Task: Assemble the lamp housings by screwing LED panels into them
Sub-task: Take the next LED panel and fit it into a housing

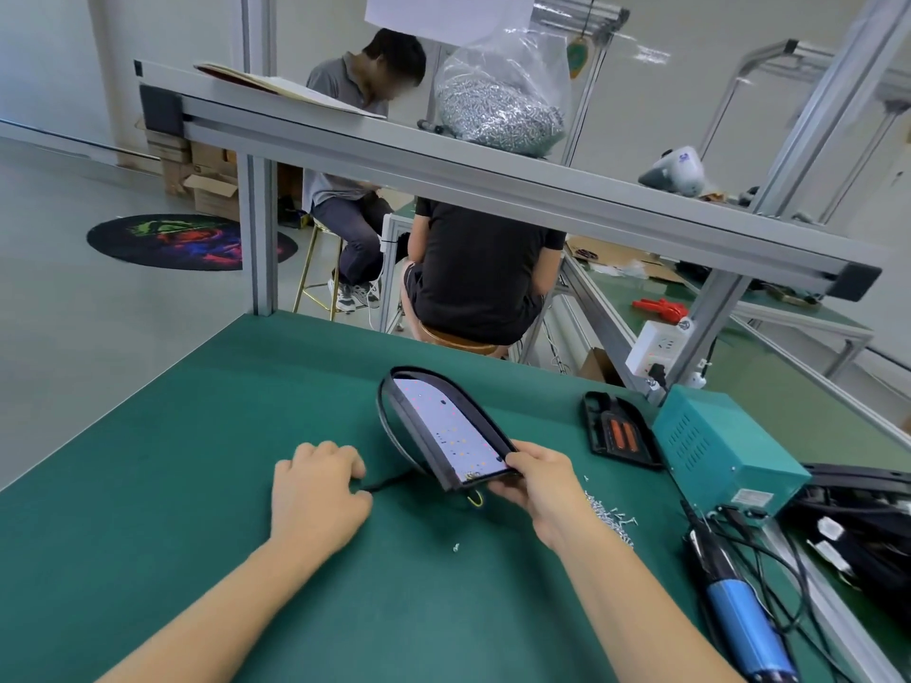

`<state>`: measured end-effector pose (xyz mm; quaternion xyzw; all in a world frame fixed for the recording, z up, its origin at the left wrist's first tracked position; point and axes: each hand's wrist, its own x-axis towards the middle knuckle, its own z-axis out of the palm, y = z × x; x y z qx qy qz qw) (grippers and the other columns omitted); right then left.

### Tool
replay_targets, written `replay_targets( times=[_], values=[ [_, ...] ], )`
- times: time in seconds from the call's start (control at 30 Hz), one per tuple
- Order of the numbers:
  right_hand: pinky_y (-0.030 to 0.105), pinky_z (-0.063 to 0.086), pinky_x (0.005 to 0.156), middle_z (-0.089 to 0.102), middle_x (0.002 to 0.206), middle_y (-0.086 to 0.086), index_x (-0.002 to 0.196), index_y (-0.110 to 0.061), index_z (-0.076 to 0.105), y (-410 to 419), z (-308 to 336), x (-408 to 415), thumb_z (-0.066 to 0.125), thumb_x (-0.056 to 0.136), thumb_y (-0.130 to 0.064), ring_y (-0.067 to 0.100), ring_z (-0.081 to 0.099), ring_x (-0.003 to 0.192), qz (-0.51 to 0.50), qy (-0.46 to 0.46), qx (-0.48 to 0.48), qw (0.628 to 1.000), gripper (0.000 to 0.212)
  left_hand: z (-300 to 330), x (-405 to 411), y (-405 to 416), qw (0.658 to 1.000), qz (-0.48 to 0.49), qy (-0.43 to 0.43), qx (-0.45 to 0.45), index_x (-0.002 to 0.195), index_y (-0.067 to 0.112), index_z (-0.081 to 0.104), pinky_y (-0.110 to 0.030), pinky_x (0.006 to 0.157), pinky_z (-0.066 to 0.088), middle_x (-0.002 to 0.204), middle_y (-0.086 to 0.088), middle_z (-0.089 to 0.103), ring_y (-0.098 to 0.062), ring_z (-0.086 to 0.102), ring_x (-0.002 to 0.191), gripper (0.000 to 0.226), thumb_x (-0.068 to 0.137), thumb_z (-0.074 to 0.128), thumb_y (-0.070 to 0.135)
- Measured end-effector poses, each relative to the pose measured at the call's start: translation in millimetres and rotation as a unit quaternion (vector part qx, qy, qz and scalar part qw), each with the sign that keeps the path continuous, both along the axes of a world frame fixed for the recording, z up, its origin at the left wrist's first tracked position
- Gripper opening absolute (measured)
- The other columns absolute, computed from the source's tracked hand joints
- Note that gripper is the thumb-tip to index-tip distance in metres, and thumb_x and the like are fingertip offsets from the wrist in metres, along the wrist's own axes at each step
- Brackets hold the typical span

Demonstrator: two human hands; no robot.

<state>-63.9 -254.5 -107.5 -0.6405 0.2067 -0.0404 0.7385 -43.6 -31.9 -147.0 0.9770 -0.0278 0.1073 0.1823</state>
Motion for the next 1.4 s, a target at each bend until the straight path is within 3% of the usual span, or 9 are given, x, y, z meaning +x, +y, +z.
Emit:
replay_targets(
  times=[0.17, 0.23, 0.33, 0.47, 0.67, 0.7, 0.9, 1.23, 1.4],
  values=[
    [0.025, 0.058, 0.06, 0.074, 0.08, 0.003, 0.092, -0.008, 0.071, 0, -9, -6, 0.042, 0.093, 0.01, 0.017, 0.066, 0.071, 0.035, -0.017, -0.041, 0.998, 0.035, -2, 3, 17, 0.976, 0.026, -0.045, -0.211, 0.118, 0.016, 0.055, -0.029, 0.087, 0.034, 0.115, 0.002, 0.054, -0.02, 0.045, 0.108, 0.043, 0.078, 0.063, 0.001],
    [0.026, 0.059, 0.063, 0.073, 0.083, 0.005, 0.089, -0.012, 0.073, 8, -15, -8, 0.041, 0.092, 0.011, 0.017, 0.064, 0.071, 0.05, -0.031, -0.068, 0.996, 0.039, 1, 1, 11, 0.919, 0.016, -0.025, -0.393, 0.117, 0.016, 0.055, -0.025, 0.086, 0.035, 0.115, 0.002, 0.056, -0.018, 0.051, 0.105, 0.037, 0.084, 0.056, -0.003],
    [0.032, 0.058, 0.072, 0.073, 0.086, 0.003, 0.086, -0.017, 0.076, 18, -24, -14, 0.042, 0.091, 0.009, 0.015, 0.062, 0.072, 0.068, -0.06, -0.13, 0.987, 0.043, 4, 1, 1, 0.826, 0.022, 0.016, -0.563, 0.122, 0.022, 0.052, -0.025, 0.09, 0.035, 0.111, 0.009, 0.06, -0.017, 0.054, 0.111, 0.027, 0.095, 0.053, 0.025],
    [0.039, 0.055, 0.084, 0.075, 0.09, 0.002, 0.096, -0.016, 0.076, 19, -24, -18, 0.042, 0.091, 0.006, 0.015, 0.063, 0.076, 0.09, -0.079, -0.164, 0.979, 0.04, 9, 16, 0, 0.852, 0.026, 0.102, -0.513, 0.141, 0.018, 0.036, -0.032, 0.093, 0.037, 0.118, 0.001, 0.058, -0.019, 0.053, 0.11, 0.065, 0.086, 0.066, 0.039],
    [0.022, 0.042, 0.1, 0.073, 0.098, 0.0, 0.099, -0.008, 0.07, 2, -16, -4, 0.05, 0.099, -0.028, 0.017, 0.062, 0.09, 0.082, -0.032, -0.256, 0.963, 0.028, 6, 31, 1, 0.853, 0.023, 0.109, -0.51, 0.103, 0.02, 0.062, -0.042, 0.084, 0.052, 0.1, -0.005, 0.069, -0.025, 0.064, 0.088, 0.022, 0.086, 0.06, 0.006],
    [0.026, 0.046, 0.082, 0.07, 0.099, -0.001, 0.102, -0.009, 0.068, -8, -13, 3, 0.049, 0.099, -0.034, 0.017, 0.059, 0.092, 0.056, -0.018, -0.299, 0.952, 0.032, 3, 30, 3, 0.85, 0.014, 0.102, -0.517, 0.103, 0.023, 0.062, -0.042, 0.083, 0.052, 0.1, -0.003, 0.069, -0.023, 0.065, 0.088, 0.024, 0.086, 0.06, 0.006],
    [0.039, 0.031, 0.108, 0.035, 0.151, 0.016, 0.148, -0.019, 0.036, -96, -4, 41, 0.046, 0.1, -0.04, 0.035, 0.034, 0.136, -0.005, 0.148, -0.594, 0.791, 0.054, -5, 21, 8, 0.848, -0.028, 0.053, -0.527, 0.112, 0.029, 0.06, -0.035, 0.085, 0.05, 0.102, 0.01, 0.069, -0.014, 0.065, 0.095, 0.033, 0.089, 0.058, 0.007],
    [0.046, 0.031, 0.108, 0.024, 0.151, 0.026, 0.152, -0.016, 0.023, -146, -13, 67, 0.038, 0.103, -0.04, 0.042, 0.03, 0.136, -0.001, 0.248, -0.585, 0.773, 0.057, -6, 16, 7, 0.837, -0.039, 0.037, -0.545, 0.117, 0.036, 0.057, -0.028, 0.089, 0.047, 0.106, 0.018, 0.067, -0.008, 0.063, 0.1, 0.041, 0.09, 0.06, 0.006],
    [0.043, 0.036, 0.103, 0.038, 0.143, 0.027, 0.145, -0.009, 0.034, -151, -13, 74, 0.039, 0.101, -0.044, 0.041, 0.038, 0.13, -0.017, 0.276, -0.596, 0.754, 0.056, -5, 14, 8, 0.83, -0.049, 0.031, -0.555, 0.102, 0.046, 0.059, -0.024, 0.084, 0.048, 0.099, 0.023, 0.069, 0.0, 0.064, 0.093, 0.044, 0.089, 0.06, 0.004]
  ],
)
